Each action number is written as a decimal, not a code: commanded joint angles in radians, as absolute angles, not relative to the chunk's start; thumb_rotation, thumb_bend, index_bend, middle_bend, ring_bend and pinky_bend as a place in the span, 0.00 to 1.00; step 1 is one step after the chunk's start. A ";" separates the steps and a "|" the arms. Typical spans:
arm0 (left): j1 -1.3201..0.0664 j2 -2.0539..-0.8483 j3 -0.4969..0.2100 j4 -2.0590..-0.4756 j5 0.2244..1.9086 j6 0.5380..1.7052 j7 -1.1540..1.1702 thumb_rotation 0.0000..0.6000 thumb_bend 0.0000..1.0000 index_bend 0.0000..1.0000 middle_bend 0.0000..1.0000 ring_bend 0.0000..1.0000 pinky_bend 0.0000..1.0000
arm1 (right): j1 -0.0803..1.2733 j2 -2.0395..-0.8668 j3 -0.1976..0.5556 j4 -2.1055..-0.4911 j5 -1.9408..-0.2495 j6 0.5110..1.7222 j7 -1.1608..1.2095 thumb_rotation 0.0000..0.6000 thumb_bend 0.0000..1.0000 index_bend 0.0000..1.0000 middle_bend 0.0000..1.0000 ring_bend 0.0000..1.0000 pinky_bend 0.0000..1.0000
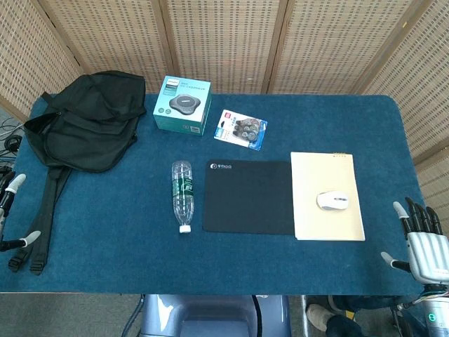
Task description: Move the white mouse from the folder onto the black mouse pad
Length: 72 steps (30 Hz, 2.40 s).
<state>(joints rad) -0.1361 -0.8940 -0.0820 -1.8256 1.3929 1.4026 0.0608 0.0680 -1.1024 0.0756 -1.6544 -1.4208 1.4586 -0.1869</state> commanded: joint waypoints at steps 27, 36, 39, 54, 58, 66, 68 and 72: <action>-0.171 -0.917 -0.117 -1.812 1.262 1.348 0.116 1.00 0.00 0.00 0.00 0.00 0.00 | 0.502 -1.299 0.150 -1.250 -1.354 0.866 -0.005 1.00 0.00 0.11 0.16 0.02 0.09; -0.186 -0.926 -0.119 -1.812 1.245 1.332 0.140 1.00 0.00 0.00 0.00 0.00 0.00 | 0.548 -1.387 0.127 -1.085 -1.348 0.810 0.016 1.00 0.00 0.15 0.24 0.11 0.19; -0.187 -0.927 -0.118 -1.813 1.245 1.332 0.143 1.00 0.00 0.00 0.00 0.00 0.00 | 0.557 -1.400 0.122 -1.067 -1.348 0.800 0.023 1.00 0.00 0.15 0.25 0.11 0.19; -0.194 -0.926 -0.122 -1.807 1.234 1.325 0.135 1.00 0.00 0.00 0.00 0.00 0.00 | 0.601 -1.483 0.109 -0.947 -1.346 0.778 -0.005 1.00 0.13 0.28 0.34 0.21 0.29; -0.194 -0.926 -0.121 -1.807 1.233 1.324 0.134 1.00 0.00 0.00 0.00 0.00 0.00 | 0.605 -1.503 0.098 -0.910 -1.358 0.788 -0.018 1.00 0.17 0.34 0.40 0.27 0.34; -0.198 -0.927 -0.121 -1.804 1.226 1.319 0.136 1.00 0.00 0.00 0.00 0.00 0.00 | 0.609 -1.524 0.075 -0.845 -1.414 0.861 -0.038 1.00 0.36 0.47 0.53 0.40 0.41; -0.200 -0.927 -0.121 -1.804 1.224 1.316 0.138 1.00 0.00 0.00 0.00 0.00 0.00 | 0.610 -1.512 0.071 -0.854 -1.431 0.881 -0.028 1.00 0.37 0.48 0.54 0.41 0.41; -0.204 -0.930 -0.119 -1.803 1.222 1.309 0.143 1.00 0.00 0.00 0.00 0.00 0.00 | 0.620 -1.459 0.051 -0.916 -1.503 0.948 0.020 1.00 0.39 0.48 0.54 0.41 0.41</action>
<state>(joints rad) -0.2039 -0.9297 -0.1195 -1.8030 1.2224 1.3092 0.1426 0.6134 -1.4857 0.0634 -0.8854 -1.4700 0.9188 -0.0065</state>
